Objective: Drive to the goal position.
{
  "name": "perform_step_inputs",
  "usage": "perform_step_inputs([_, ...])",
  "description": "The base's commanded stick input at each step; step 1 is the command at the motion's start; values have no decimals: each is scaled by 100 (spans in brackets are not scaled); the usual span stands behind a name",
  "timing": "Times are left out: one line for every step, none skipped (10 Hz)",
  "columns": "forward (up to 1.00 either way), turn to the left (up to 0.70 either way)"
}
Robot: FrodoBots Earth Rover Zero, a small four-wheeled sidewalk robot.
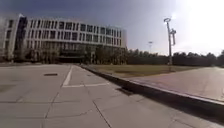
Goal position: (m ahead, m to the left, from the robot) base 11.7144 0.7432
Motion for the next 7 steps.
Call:
perform_step_inputs([70,0])
perform_step_inputs([70,0])
perform_step_inputs([70,0])
perform_step_inputs([70,0])
perform_step_inputs([70,0])
perform_step_inputs([70,0])
perform_step_inputs([70,16])
